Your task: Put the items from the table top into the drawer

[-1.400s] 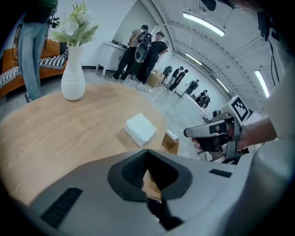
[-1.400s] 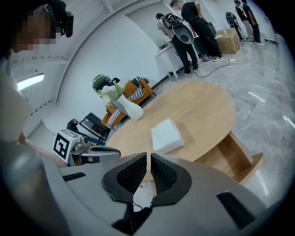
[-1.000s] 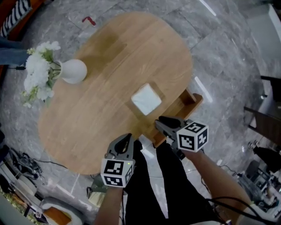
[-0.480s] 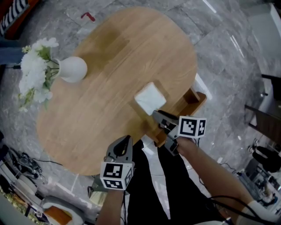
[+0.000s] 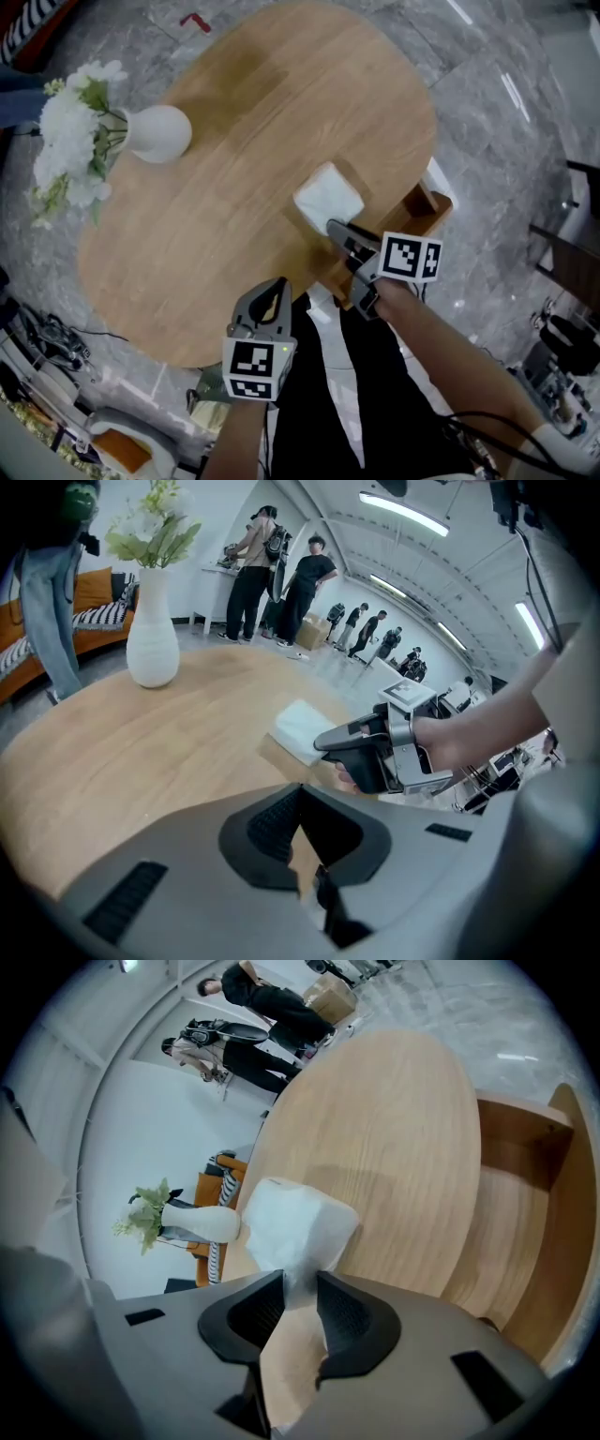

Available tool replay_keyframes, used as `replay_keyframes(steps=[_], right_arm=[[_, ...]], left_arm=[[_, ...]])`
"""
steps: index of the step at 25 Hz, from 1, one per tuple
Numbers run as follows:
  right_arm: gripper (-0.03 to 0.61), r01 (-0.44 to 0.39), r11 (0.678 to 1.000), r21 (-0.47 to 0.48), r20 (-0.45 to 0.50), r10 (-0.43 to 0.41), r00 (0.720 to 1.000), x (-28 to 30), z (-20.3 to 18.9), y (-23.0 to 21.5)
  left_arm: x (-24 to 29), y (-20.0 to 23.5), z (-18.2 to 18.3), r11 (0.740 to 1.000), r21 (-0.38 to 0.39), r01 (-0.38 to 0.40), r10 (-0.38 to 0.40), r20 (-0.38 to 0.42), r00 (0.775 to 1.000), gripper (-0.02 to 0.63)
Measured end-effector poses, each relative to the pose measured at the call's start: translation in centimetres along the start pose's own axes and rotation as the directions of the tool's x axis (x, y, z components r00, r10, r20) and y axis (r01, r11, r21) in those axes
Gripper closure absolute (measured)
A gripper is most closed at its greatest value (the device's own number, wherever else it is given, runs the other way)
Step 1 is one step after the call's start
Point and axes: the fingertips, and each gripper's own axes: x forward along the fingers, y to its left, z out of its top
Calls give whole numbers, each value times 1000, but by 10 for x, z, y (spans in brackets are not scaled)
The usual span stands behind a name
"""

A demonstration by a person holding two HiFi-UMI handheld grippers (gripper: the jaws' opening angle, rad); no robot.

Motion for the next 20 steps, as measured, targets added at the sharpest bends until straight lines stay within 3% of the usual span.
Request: replay_keyframes(steps=[4,9,20], right_arm=[[488,-37,999,-16,17,37,999,-5,2,6],[494,-80,994,-69,-14,79,997,-15,-1,14],[494,-38,976,-217,-64,25,998,-56,-18,-16]], left_arm=[[1,-4,-2,1000,9,4,-4,-9,1000,612],[2,-10,-4,1000,3,2,-2,-13,1000,612],[16,-36,-10,1000,28,14,-13,-37,999,612]])
